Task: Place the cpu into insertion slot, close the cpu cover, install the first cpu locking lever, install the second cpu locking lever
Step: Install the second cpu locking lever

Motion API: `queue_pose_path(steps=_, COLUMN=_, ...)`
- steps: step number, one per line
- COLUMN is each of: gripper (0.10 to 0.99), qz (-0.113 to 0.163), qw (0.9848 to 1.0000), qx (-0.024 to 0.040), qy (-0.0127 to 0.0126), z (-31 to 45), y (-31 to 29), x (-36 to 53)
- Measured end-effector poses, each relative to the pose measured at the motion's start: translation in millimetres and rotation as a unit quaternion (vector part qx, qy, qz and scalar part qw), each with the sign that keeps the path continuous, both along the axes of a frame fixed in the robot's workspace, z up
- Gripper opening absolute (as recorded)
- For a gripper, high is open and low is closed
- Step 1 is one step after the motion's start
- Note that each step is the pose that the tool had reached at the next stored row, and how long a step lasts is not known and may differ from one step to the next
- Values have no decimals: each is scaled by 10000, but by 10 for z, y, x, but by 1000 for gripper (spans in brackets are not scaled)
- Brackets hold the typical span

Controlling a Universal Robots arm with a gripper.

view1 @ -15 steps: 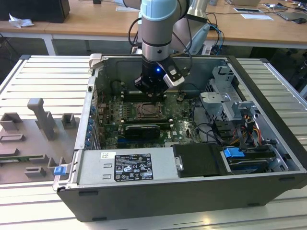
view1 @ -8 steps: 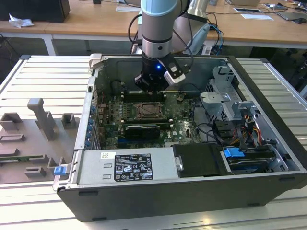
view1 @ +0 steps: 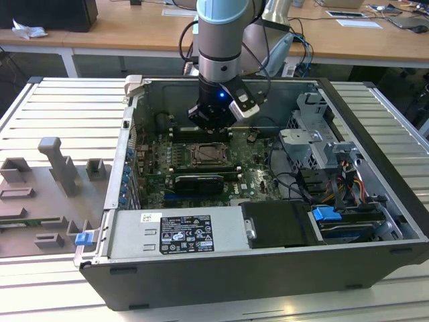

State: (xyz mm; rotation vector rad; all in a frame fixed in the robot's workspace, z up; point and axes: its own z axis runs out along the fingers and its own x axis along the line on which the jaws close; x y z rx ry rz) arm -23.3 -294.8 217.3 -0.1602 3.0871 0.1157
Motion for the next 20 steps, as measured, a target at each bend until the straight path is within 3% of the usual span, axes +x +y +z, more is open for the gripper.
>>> queue_pose_path(steps=11, gripper=106, qz=0, qw=10000, qx=0, qy=0, z=0, y=-99, x=0)
queue_pose_path(steps=17, gripper=106, qz=0, qw=10000, qx=0, qy=0, z=10, y=-109, x=0)
queue_pose_path(steps=20, gripper=106, qz=0, qw=10000, qx=0, qy=0, z=67, y=-108, x=0)
